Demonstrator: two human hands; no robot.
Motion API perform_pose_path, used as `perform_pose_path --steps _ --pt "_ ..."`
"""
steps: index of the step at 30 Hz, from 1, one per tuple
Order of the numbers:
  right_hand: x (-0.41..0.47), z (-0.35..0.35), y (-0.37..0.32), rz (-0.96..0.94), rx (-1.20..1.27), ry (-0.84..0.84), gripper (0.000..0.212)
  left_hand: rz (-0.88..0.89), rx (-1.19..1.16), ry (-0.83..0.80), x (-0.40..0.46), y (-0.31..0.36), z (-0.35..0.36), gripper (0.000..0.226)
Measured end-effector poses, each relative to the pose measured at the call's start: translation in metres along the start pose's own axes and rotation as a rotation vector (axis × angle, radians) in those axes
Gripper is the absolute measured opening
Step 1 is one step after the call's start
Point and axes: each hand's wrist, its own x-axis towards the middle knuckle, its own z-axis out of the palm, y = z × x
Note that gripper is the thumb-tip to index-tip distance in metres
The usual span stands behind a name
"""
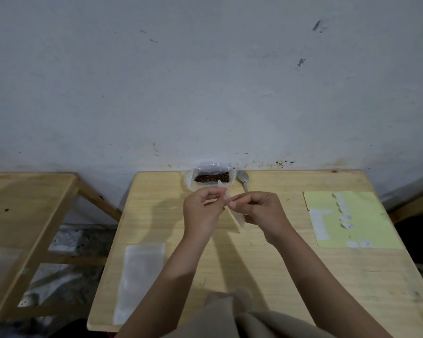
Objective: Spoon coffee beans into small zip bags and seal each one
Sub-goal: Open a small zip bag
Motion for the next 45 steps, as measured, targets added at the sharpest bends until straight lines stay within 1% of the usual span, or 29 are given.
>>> perform_pose_path --steps 3,6,9,11,13,15,19,22,24,27,30,33,38,45 --pt "-0.002 0.0 0.003 -0.019 -0.046 0.051 0.009 -0.026 0.044 0.046 0.003 -0.002 0.0 0.02" --pt "-0.002 0.002 0.004 -0.113 -0.113 0.091 0.008 -0.065 -0.007 0.11 0.001 0.0 0.0 0.014" --pt "0.0 0.0 0.001 -0.188 -0.296 0.071 0.005 -0.062 -0.053 0.086 0.001 0.004 -0.003 0.015" --pt "0.0 -0.002 0.001 -0.232 -0.45 0.088 0.013 -0.061 -0.055 0.067 0.002 0.006 -0.005 0.017" --pt "-0.001 -0.001 0.002 -0.279 -0.568 0.097 0.018 -0.048 -0.037 0.048 0.004 0.007 -0.005 0.019" --pt "-0.003 0.0 0.003 -0.296 -0.642 0.116 0.017 -0.017 0.02 0.036 0.005 0.008 -0.004 0.018" --pt "-0.006 0.0 0.0 -0.27 -0.646 0.189 0.014 0.076 0.158 0.005 0.003 0.009 0.0 0.017" --pt "-0.008 -0.002 -0.005 -0.217 -0.598 0.215 0.008 0.17 0.191 -0.025 -0.001 0.011 0.003 0.02" --pt "-0.009 -0.004 -0.007 -0.202 -0.581 0.225 0.008 0.21 0.215 -0.04 -0.004 0.012 0.004 0.022" --pt "-0.008 -0.003 -0.006 -0.236 -0.599 0.242 0.011 0.273 0.284 -0.02 -0.008 0.01 0.006 0.027" --pt "-0.009 -0.001 -0.001 -0.334 -0.634 0.272 0.013 0.327 0.328 0.025 -0.012 0.007 0.008 0.024" --pt "-0.01 0.002 0.006 -0.443 -0.682 0.302 0.014 0.324 0.396 0.052 -0.013 0.007 0.008 0.02" --pt "-0.012 0.007 0.018 -0.548 -0.711 0.335 0.014 0.283 0.445 0.049 -0.015 0.008 0.006 0.021" --pt "-0.01 0.007 0.017 -0.572 -0.694 0.388 0.014 0.289 0.497 0.017 -0.023 0.006 0.005 0.029"
